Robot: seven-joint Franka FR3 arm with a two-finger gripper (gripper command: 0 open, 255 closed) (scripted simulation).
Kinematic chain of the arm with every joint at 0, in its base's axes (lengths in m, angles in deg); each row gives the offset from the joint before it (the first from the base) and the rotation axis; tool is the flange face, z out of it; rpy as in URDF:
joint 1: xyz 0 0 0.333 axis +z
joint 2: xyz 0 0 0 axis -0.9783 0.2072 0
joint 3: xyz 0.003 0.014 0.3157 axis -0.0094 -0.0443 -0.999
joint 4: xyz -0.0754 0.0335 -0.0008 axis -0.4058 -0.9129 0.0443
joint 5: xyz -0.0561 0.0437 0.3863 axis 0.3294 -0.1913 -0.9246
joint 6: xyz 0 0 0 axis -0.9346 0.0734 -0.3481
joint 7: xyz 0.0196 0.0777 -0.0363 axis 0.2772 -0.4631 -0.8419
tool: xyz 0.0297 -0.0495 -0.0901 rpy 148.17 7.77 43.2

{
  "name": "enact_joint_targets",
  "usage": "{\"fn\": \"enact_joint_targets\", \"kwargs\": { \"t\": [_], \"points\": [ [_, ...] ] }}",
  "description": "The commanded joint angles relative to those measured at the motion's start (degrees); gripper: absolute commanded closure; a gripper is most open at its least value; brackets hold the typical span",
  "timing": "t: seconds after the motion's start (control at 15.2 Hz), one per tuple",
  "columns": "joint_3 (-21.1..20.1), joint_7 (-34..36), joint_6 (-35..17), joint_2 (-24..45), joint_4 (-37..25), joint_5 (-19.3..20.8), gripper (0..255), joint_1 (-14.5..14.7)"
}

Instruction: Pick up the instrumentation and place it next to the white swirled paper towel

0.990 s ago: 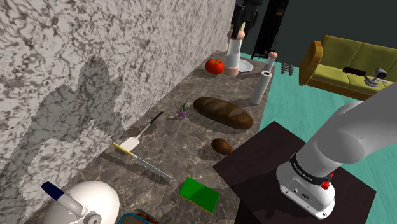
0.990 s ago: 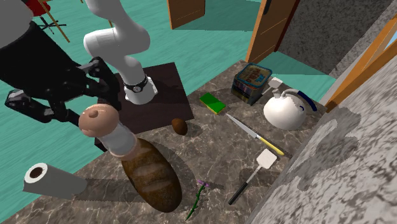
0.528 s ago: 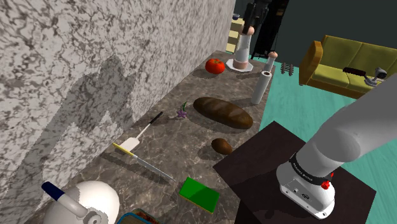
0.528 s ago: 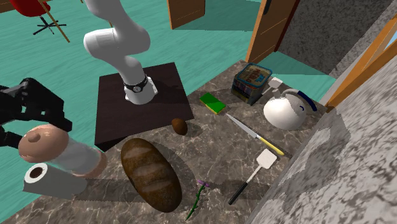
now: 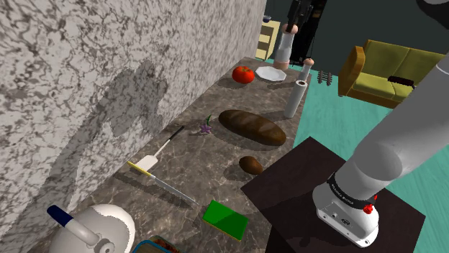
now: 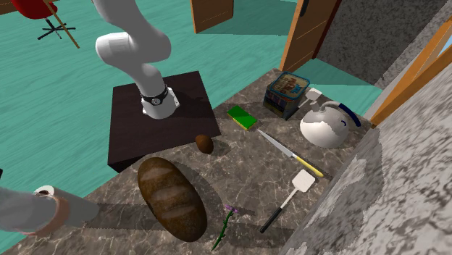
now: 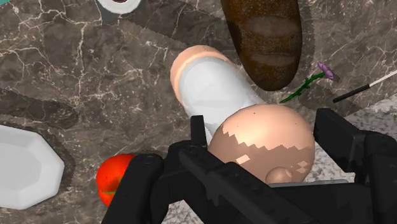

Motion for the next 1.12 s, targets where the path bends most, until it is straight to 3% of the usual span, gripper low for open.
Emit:
{"fn": "enact_joint_targets", "kwargs": {
  "t": [0.0, 0.26, 1.06],
  "points": [
    [1.43, -2.77, 1.61, 3.68, -4.68, -1.01, 255, -1.49],
    [3.28, -6.97, 4.37, 10.06, -12.71, -3.09, 255, -4.56],
    [2.95, -7.91, -5.55, 8.16, -0.99, -2.43, 255, -3.71]
  ]
}}
